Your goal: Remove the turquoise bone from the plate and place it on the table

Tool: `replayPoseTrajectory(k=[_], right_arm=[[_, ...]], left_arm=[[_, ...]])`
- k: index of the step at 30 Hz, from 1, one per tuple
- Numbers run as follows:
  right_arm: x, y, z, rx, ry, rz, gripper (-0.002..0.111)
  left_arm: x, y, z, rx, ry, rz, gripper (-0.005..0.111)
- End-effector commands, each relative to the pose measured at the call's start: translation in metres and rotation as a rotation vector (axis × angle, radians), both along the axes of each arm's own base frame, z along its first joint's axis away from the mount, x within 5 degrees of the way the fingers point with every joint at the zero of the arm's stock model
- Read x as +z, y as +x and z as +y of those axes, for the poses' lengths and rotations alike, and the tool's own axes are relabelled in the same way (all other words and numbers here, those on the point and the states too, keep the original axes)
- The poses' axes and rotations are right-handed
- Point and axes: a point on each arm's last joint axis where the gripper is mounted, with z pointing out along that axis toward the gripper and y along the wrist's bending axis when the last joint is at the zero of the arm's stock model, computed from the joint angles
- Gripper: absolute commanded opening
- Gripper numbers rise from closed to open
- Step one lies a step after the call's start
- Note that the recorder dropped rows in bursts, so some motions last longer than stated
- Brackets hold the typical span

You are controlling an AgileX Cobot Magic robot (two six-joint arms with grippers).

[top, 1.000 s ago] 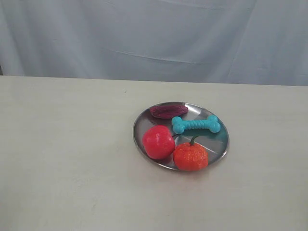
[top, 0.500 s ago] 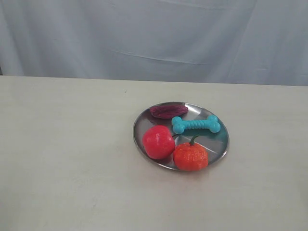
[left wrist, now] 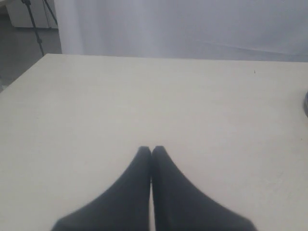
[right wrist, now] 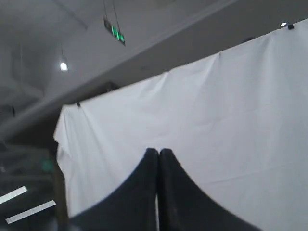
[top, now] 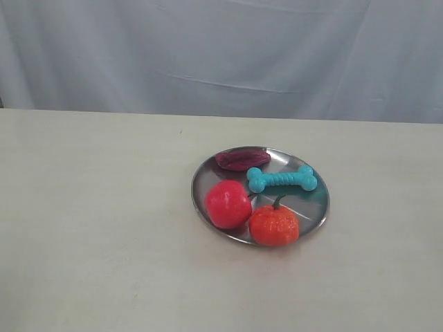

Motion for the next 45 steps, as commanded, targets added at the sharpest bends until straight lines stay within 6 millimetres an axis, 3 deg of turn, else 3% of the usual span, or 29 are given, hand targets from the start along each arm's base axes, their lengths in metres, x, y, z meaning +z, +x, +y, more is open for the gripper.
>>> replayPoseTrajectory(k=[1, 6, 10, 16, 21, 24, 30, 32, 37, 43, 45], right_arm=[[0.016, -0.012, -0.002, 0.05, 0.088, -0.167, -0.001], [0.043, -0.024, -0.008, -0.142, 0.029, -0.2, -0.001], [0.071, -0.016, -0.019, -0.148, 0.198, -0.081, -0.001], [0.13, 0.052, -0.024, -0.092, 0.14, 0.355, -0.001], [0.173, 0.125, -0.031, -0.021, 0.0, 0.767, -0.001], [0.186, 0.161, -0.035, 0.024, -0.175, 1.022, -0.001], [0.202, 0.206, -0.041, 0.124, -0.559, 1.288, -0.001], [0.193, 0.223, -0.044, 0.205, -0.666, 1.396, -0.001], [0.153, 0.273, -0.058, 0.35, -0.732, 1.571, -0.001], [0.079, 0.332, -0.075, 0.469, -0.809, 1.689, 0.001], [0.05, 0.348, -0.08, 0.514, -0.793, 1.741, 0.008]], left_arm=[[0.0, 0.0, 0.0, 0.006, -0.003, -0.004, 0.0], [0.0, 0.0, 0.0, 0.006, -0.003, -0.004, 0.0], [0.0, 0.0, 0.0, 0.006, -0.003, -0.004, 0.0], [0.0, 0.0, 0.0, 0.006, -0.003, -0.004, 0.0], [0.0, 0.0, 0.0, 0.006, -0.003, -0.004, 0.0], [0.0, 0.0, 0.0, 0.006, -0.003, -0.004, 0.0], [0.0, 0.0, 0.0, 0.006, -0.003, -0.004, 0.0], [0.0, 0.0, 0.0, 0.006, -0.003, -0.004, 0.0], [0.0, 0.0, 0.0, 0.006, -0.003, -0.004, 0.0], [0.0, 0.0, 0.0, 0.006, -0.003, -0.004, 0.0], [0.0, 0.0, 0.0, 0.006, -0.003, -0.004, 0.0]])
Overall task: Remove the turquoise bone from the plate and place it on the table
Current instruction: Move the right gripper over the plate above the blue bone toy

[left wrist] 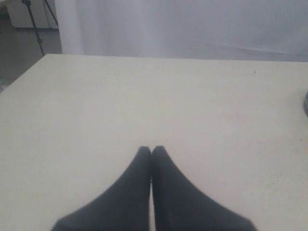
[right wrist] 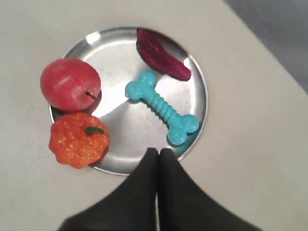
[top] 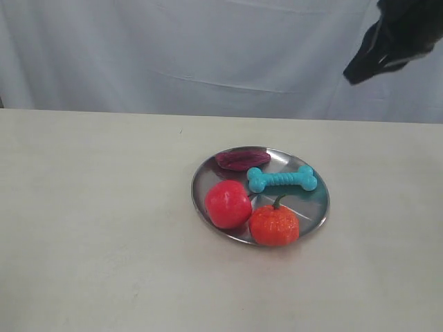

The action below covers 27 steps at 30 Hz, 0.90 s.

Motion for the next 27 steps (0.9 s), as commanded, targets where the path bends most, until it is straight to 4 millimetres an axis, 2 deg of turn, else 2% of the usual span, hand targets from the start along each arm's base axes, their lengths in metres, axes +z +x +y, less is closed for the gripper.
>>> replayPoseTrajectory(k=[1, 5, 7, 11, 15, 21, 27], right_arm=[[-0.055, 0.032, -0.012, 0.038, 0.0, 0.111, 0.014], [-0.103, 0.05, -0.017, 0.095, 0.005, 0.206, 0.042], [-0.12, 0.058, -0.02, 0.113, -0.007, 0.211, 0.049], [-0.146, 0.072, -0.023, 0.128, -0.039, 0.185, 0.049], [-0.163, 0.081, -0.013, 0.228, -0.112, 0.178, 0.049], [-0.178, 0.101, 0.006, 0.278, -0.185, 0.126, 0.049], [-0.188, 0.117, 0.008, 0.265, -0.168, 0.139, 0.052]], left_arm=[[0.0, 0.0, 0.0, 0.006, -0.003, -0.004, 0.0], [0.0, 0.0, 0.0, 0.006, -0.003, -0.004, 0.0], [0.0, 0.0, 0.0, 0.006, -0.003, -0.004, 0.0], [0.0, 0.0, 0.0, 0.006, -0.003, -0.004, 0.0], [0.0, 0.0, 0.0, 0.006, -0.003, -0.004, 0.0], [0.0, 0.0, 0.0, 0.006, -0.003, -0.004, 0.0], [0.0, 0.0, 0.0, 0.006, -0.003, -0.004, 0.0]])
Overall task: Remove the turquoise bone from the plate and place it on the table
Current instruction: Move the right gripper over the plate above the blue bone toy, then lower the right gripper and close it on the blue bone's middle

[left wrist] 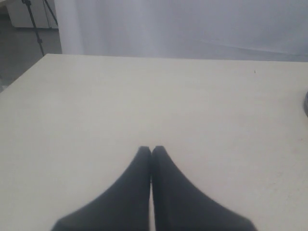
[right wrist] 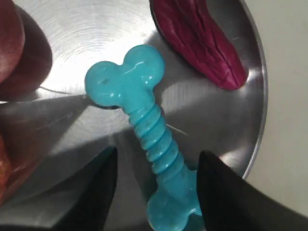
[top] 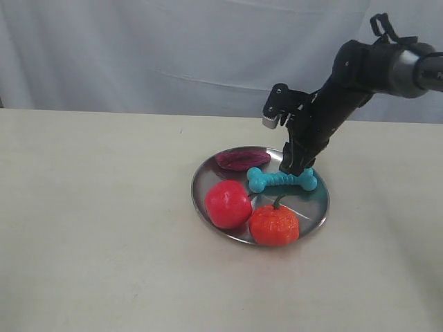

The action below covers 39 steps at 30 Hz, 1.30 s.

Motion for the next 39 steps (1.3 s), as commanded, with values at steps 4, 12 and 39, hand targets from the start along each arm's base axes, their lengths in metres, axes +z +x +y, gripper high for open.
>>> replayPoseTrajectory(k=[4, 12, 39], right_arm=[[-0.012, 0.014, -0.003, -0.007, 0.001, 0.021, 0.054], [-0.033, 0.022, -0.004, 0.003, 0.008, 0.044, 0.054], [-0.05, 0.029, -0.005, -0.036, 0.015, 0.032, 0.063]], left_arm=[[0.0, 0.0, 0.0, 0.006, -0.003, -0.004, 0.0], [0.0, 0.0, 0.0, 0.006, -0.003, -0.004, 0.0], [0.0, 0.0, 0.0, 0.006, -0.003, -0.004, 0.0]])
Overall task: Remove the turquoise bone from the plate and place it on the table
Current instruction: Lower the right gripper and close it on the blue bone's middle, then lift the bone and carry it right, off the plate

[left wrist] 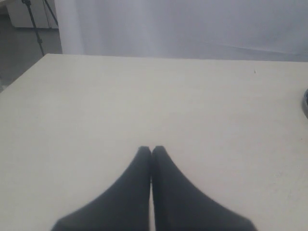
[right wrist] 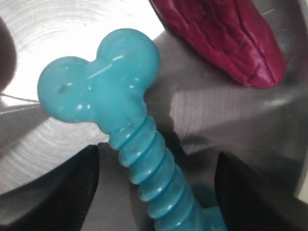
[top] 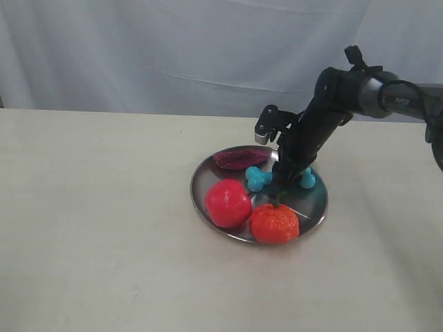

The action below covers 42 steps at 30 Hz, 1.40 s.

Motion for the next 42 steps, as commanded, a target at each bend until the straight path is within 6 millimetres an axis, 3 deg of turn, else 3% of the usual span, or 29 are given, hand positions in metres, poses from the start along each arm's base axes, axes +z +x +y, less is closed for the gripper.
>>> replayPoseTrajectory(k=[1, 5, 9, 13, 16, 22, 26, 32, 38, 42], right_arm=[[0.003, 0.005, -0.002, -0.018, -0.017, -0.057, 0.054], [0.003, 0.005, -0.002, -0.018, -0.018, -0.059, 0.032], [0.003, 0.005, -0.001, -0.022, -0.007, -0.055, 0.02], [0.017, 0.006, 0.005, -0.064, 0.042, -0.082, 0.002], [0.043, 0.004, 0.01, -0.091, 0.086, -0.117, 0.0], [0.117, -0.01, 0.017, -0.207, 0.147, -0.215, 0.0], [0.177, -0.028, 0.019, -0.337, 0.194, -0.313, 0.0], [0.247, -0.066, 0.01, -0.585, 0.171, -0.433, 0.0], [0.288, -0.108, -0.006, -0.895, 0.061, -0.473, 0.0], [0.299, -0.133, -0.013, -1.02, 0.006, -0.421, 0.0]], left_arm=[[0.0, 0.0, 0.0, 0.006, -0.003, -0.004, 0.0], [0.0, 0.0, 0.0, 0.006, -0.003, -0.004, 0.0], [0.0, 0.0, 0.0, 0.006, -0.003, -0.004, 0.0], [0.0, 0.0, 0.0, 0.006, -0.003, -0.004, 0.0], [0.0, 0.0, 0.0, 0.006, -0.003, -0.004, 0.0], [0.0, 0.0, 0.0, 0.006, -0.003, -0.004, 0.0], [0.0, 0.0, 0.0, 0.006, -0.003, -0.004, 0.0], [0.0, 0.0, 0.0, 0.006, -0.003, -0.004, 0.0], [0.0, 0.0, 0.0, 0.006, -0.003, -0.004, 0.0], [0.0, 0.0, 0.0, 0.006, -0.003, -0.004, 0.0]])
